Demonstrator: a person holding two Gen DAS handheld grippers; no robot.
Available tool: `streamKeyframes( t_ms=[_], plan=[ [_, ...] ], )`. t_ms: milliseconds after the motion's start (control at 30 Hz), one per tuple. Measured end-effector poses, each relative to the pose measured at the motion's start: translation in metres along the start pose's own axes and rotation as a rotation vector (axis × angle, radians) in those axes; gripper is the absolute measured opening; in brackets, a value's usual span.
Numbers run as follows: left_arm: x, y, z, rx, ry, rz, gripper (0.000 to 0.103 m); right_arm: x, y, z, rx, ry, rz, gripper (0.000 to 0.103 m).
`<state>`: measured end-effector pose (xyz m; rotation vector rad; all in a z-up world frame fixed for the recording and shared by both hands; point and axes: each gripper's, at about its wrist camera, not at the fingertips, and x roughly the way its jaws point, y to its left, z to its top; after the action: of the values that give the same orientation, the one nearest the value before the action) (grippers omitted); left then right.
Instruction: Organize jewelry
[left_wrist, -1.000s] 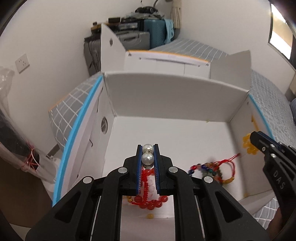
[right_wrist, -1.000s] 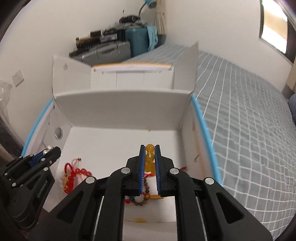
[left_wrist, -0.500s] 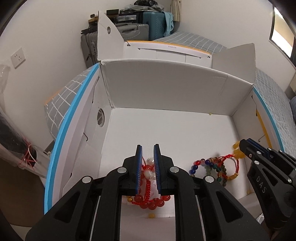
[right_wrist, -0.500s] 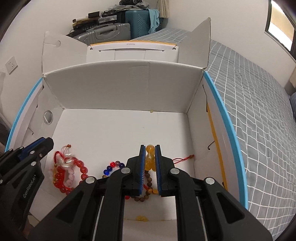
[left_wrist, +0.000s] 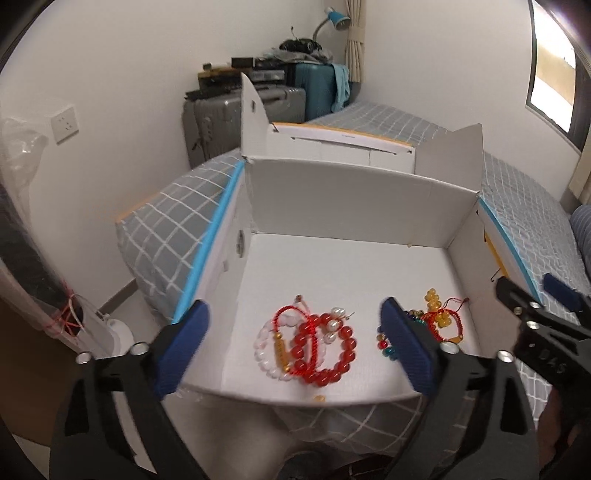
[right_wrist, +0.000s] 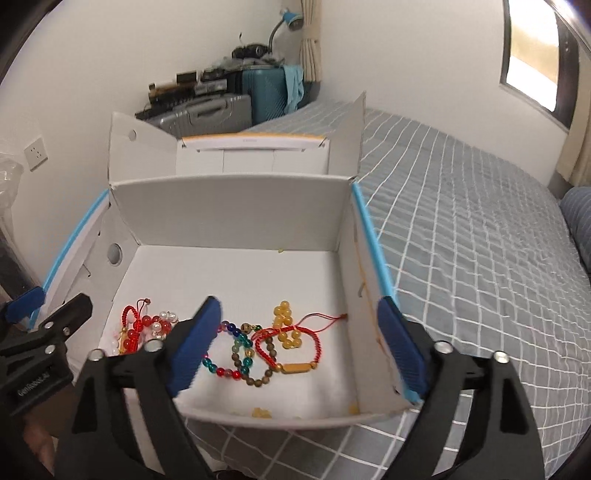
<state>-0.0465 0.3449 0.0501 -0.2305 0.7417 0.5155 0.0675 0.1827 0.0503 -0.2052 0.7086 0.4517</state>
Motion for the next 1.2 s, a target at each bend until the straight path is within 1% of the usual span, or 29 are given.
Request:
streamKeyframes(
  t_ms=[33, 100, 367, 433, 500, 567, 833, 967, 1200],
  plan=[
    [-0.003, 0.0, -0.001, 0.003, -0.007, 0.005, 0.095, -0.006, -0.001, -0.003, -0.002, -0.015, -0.003, 0.093],
    [-0.015, 0.005, -0.009, 0.006, -0.026, 0.016, 0.097, -0.015, -0.004, -0.008, -0.001, -0.034, -0.011, 0.095],
    [-0.038, 0.009, -0.032, 0.018, -0.058, 0.028, 0.097, -0.042, -0.012, -0.034, 0.018, -0.07, 0.004, 0.096],
    [-0.042, 0.009, -0.038, 0.026, -0.074, 0.032, 0.097, -0.044, -0.012, -0.041, 0.022, -0.073, 0.01, 0.096],
    [-0.042, 0.006, -0.041, 0.043, -0.083, 0.062, 0.097, -0.044, -0.012, -0.046, 0.023, -0.072, 0.023, 0.096],
    [-0.043, 0.007, -0.045, 0.042, -0.085, 0.059, 0.097, -0.045, -0.012, -0.05, 0.029, -0.079, 0.014, 0.096],
    [-0.048, 0.006, -0.047, 0.032, -0.102, 0.04, 0.097, -0.047, -0.012, -0.055, 0.026, -0.079, 0.004, 0.096],
    [-0.047, 0.004, -0.047, 0.032, -0.086, 0.031, 0.097, -0.046, -0.012, -0.056, 0.024, -0.074, 0.004, 0.096],
    [-0.044, -0.001, -0.048, 0.051, -0.075, 0.052, 0.097, -0.045, -0.011, -0.057, 0.017, -0.068, 0.0, 0.096]
  ],
)
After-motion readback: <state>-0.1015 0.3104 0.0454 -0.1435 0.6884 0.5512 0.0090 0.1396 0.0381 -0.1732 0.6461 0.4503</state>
